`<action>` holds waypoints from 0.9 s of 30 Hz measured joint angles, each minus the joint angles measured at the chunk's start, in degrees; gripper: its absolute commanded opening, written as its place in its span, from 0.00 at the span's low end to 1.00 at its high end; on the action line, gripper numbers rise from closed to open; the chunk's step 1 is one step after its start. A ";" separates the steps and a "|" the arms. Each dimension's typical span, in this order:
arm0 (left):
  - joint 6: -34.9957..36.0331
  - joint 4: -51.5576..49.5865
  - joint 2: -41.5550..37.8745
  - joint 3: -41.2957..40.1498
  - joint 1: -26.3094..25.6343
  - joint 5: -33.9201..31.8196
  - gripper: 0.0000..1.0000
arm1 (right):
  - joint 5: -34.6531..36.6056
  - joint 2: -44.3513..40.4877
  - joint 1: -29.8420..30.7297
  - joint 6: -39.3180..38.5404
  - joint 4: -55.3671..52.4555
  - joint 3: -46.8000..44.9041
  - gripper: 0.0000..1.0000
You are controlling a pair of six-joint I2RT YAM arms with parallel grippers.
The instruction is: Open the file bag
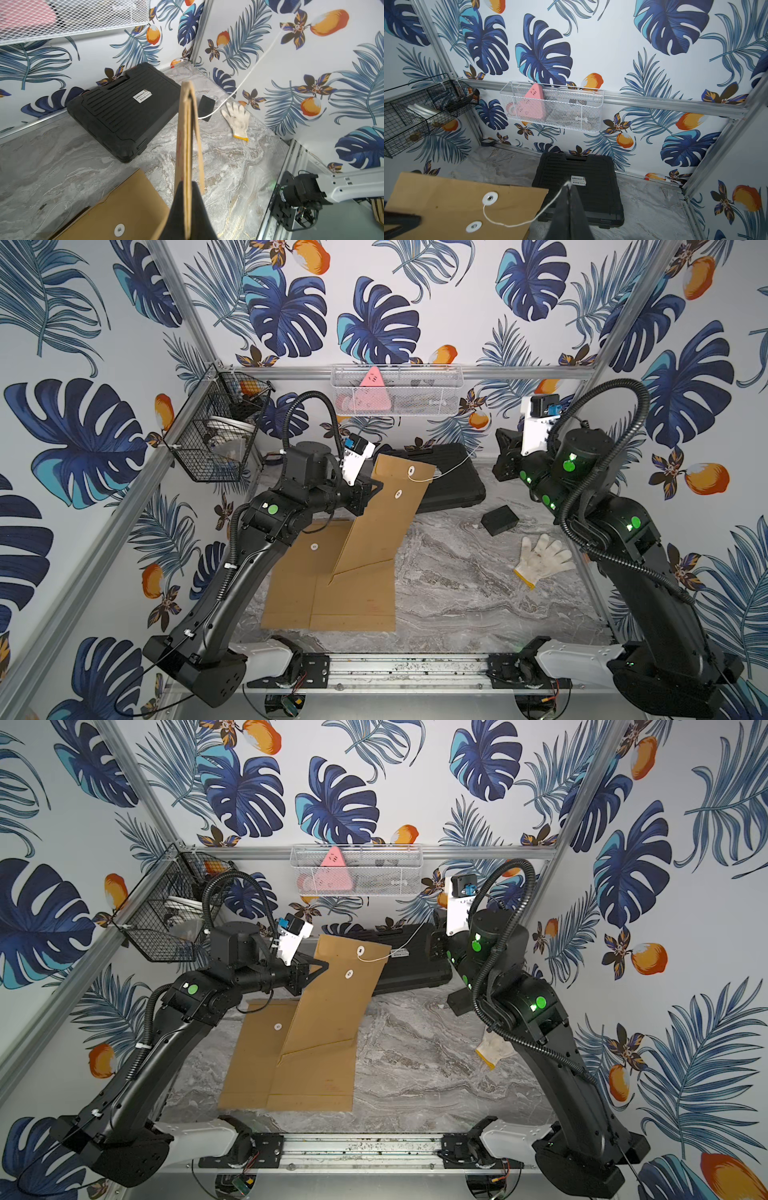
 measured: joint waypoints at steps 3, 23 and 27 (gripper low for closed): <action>1.53 -1.16 0.96 0.76 -2.16 0.79 0.00 | -4.22 3.41 -3.19 0.81 -2.12 4.74 0.00; 6.16 -7.43 2.47 3.26 -8.09 5.92 0.00 | -20.68 14.43 -8.90 1.07 -2.05 11.34 0.00; 6.16 -7.48 2.56 3.26 -9.09 7.52 0.00 | -24.06 16.48 -8.96 1.25 -0.37 12.24 0.00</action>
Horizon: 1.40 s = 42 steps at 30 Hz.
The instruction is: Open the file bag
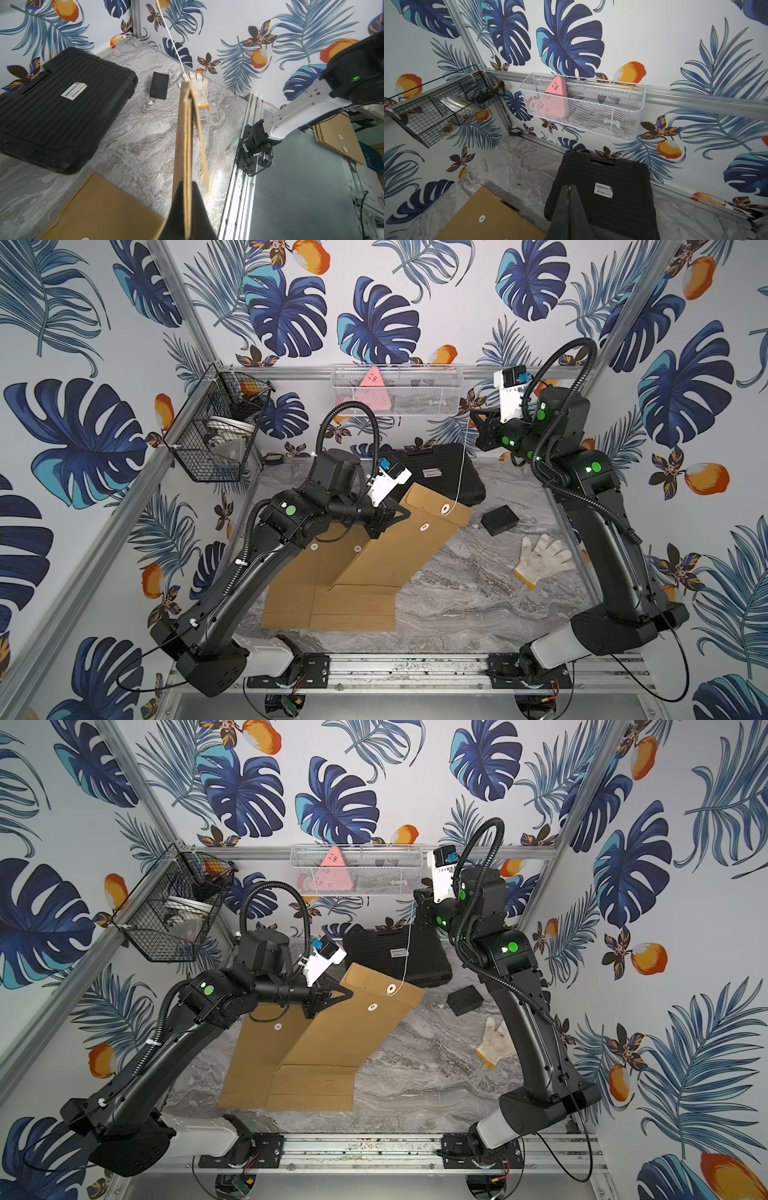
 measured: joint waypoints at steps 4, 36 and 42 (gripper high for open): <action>-0.02 0.20 -0.02 -0.31 -1.40 1.27 0.00 | -3.56 1.49 -0.11 0.02 0.74 -0.26 0.00; -9.40 18.36 -7.96 -14.78 -3.82 7.58 0.00 | -15.10 7.58 -0.98 3.91 -2.03 -7.48 0.97; -11.89 23.30 -10.29 -18.40 -3.85 5.07 0.00 | -8.59 6.23 -9.01 8.61 -3.34 -8.33 1.00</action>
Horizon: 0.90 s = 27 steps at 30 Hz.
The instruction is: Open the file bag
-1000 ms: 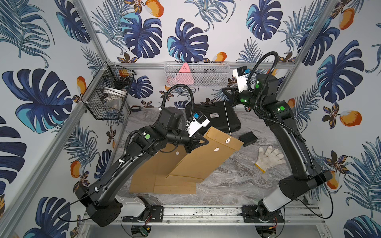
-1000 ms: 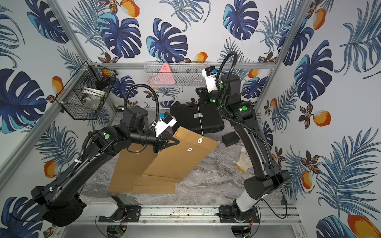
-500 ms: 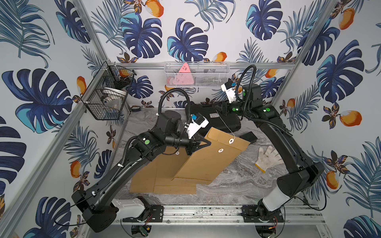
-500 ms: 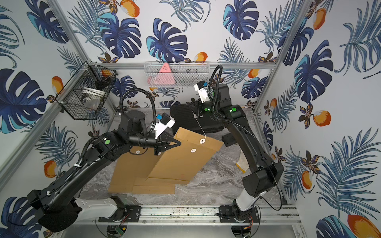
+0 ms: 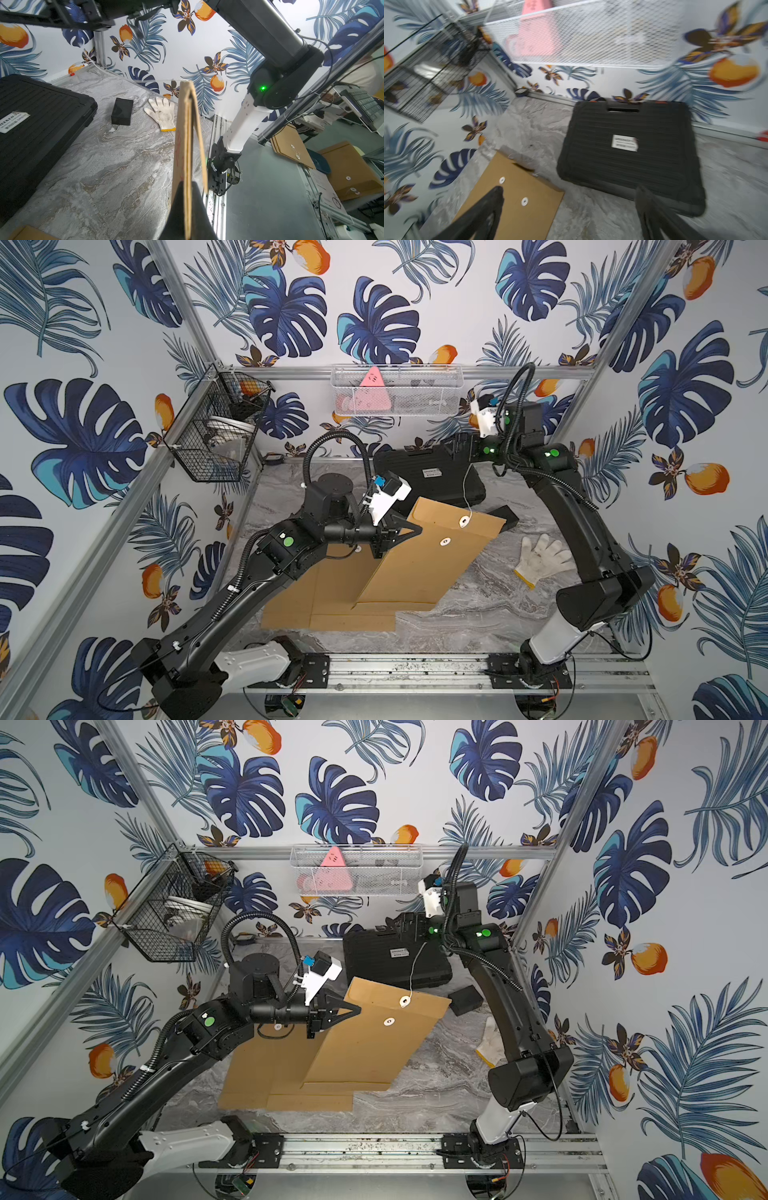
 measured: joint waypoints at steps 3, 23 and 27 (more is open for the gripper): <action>-1.09 2.01 0.24 -0.50 0.09 -2.43 0.00 | -0.02 -3.93 -6.34 4.00 0.87 -5.77 1.00; -20.98 28.59 16.70 12.83 18.69 16.28 0.00 | -24.87 -29.16 -17.25 21.64 34.40 -42.36 1.00; -21.24 29.05 16.28 16.13 18.88 20.24 0.00 | -32.74 -28.02 -17.25 25.11 43.67 -42.75 1.00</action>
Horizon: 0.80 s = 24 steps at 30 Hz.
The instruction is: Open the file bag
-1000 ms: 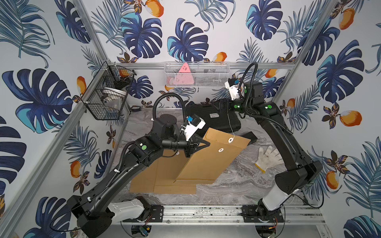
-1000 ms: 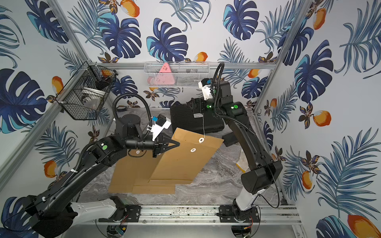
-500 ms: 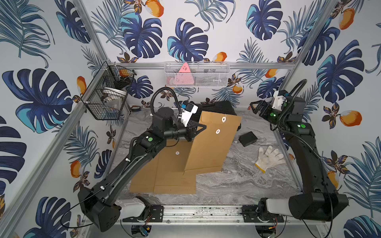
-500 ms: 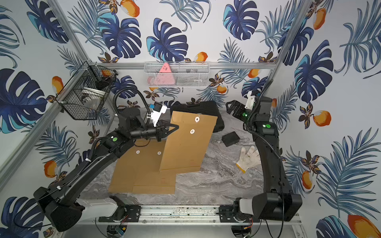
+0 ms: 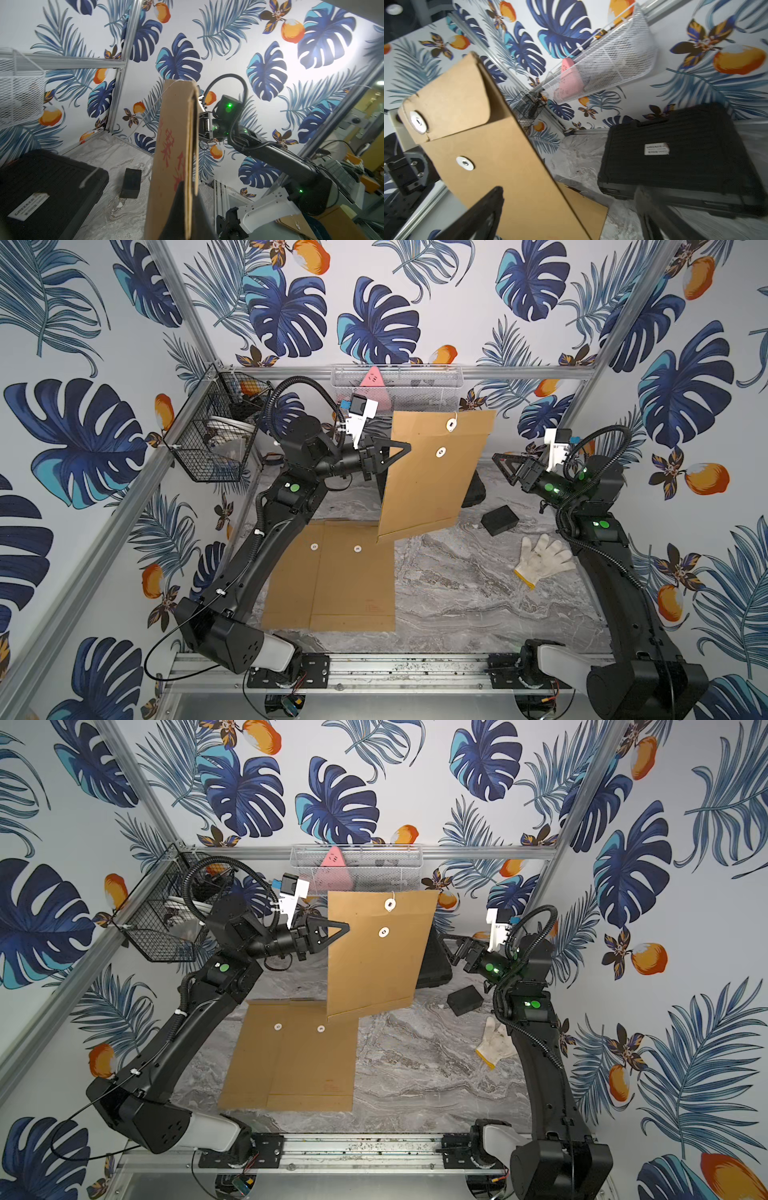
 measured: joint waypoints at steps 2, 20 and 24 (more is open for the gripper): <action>0.04 -0.33 -0.76 1.20 0.00 1.14 0.00 | -3.65 0.70 0.35 2.60 4.83 0.28 1.00; 3.93 -5.55 -6.75 3.96 -0.02 7.41 0.00 | -13.53 4.59 4.55 23.69 36.35 4.48 0.99; 5.75 -7.61 -7.06 3.96 -0.02 7.61 0.00 | -13.38 6.27 4.55 28.15 43.06 6.38 0.97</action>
